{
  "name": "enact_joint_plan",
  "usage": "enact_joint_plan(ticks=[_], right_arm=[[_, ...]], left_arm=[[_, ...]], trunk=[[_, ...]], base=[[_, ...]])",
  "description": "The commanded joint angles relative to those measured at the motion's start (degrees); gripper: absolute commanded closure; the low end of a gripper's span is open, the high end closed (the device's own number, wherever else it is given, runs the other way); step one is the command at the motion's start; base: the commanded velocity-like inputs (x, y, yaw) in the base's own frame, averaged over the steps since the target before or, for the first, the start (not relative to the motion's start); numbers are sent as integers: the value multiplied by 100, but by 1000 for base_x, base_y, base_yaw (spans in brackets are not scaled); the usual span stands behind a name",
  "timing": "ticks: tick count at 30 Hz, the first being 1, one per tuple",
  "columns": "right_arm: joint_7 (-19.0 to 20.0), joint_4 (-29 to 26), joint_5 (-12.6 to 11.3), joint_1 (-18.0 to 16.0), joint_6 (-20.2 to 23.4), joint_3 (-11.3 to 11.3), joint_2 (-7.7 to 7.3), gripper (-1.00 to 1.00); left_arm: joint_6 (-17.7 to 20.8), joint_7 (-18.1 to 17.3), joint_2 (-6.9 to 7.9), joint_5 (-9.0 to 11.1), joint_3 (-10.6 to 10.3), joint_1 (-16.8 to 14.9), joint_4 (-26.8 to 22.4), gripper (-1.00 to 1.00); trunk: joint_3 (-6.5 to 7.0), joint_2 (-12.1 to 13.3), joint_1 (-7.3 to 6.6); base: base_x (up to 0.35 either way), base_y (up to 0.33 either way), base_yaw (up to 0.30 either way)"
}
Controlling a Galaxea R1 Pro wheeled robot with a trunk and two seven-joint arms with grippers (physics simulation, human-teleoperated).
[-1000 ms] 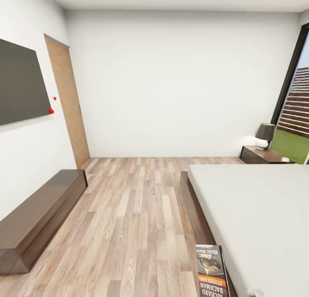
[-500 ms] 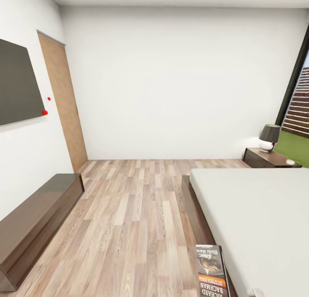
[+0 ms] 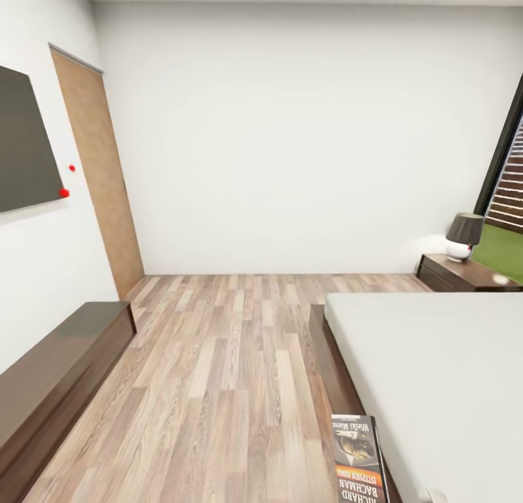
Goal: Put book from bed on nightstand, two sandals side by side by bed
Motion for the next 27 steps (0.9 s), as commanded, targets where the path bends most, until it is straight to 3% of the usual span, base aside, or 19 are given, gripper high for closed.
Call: enact_joint_plan(ticks=[1, 6, 10, 12, 15, 17, 21, 27], right_arm=[[9, -5, -74, -5, 61, 15, -4, 100], [7, -3, -73, -5, 61, 15, -4, 100], [9, -4, -74, -5, 60, 15, -3, 100], [11, -4, -75, -5, 61, 15, -4, 100], [8, -5, -73, -5, 61, 15, -1, 100], [7, -4, -76, -5, 61, 15, 2, 100], [8, -3, -78, -5, 61, 15, 4, 100], [44, -11, -85, -5, 61, 15, -4, 100]], left_arm=[[-22, -17, -9, -42, 41, -5, 6, -100], [1, -94, -40, -41, 31, -5, -6, -100], [81, -382, -282, -59, 26, -39, -36, -100], [303, -491, -389, -64, 24, -72, -161, -100], [889, -571, -475, -59, 28, -119, -812, -100], [1162, -659, -482, -45, 43, -129, -1229, -100], [1300, -960, -470, -49, 44, -124, -1469, -100], [936, -1142, -392, -10, 57, -68, -1456, -100]], trunk=[[-9, -7, 5], [-9, -7, 5], [-9, -7, 5], [-9, -7, 5], [-9, -7, 5], [-9, -7, 5], [-9, -7, 5], [-9, -7, 5]], base=[[325, 0, 0], [329, 0, 0], [332, 0, 0], [333, 0, 0], [333, 0, 0], [333, 0, 0], [333, 0, 0], [333, 0, 0]])
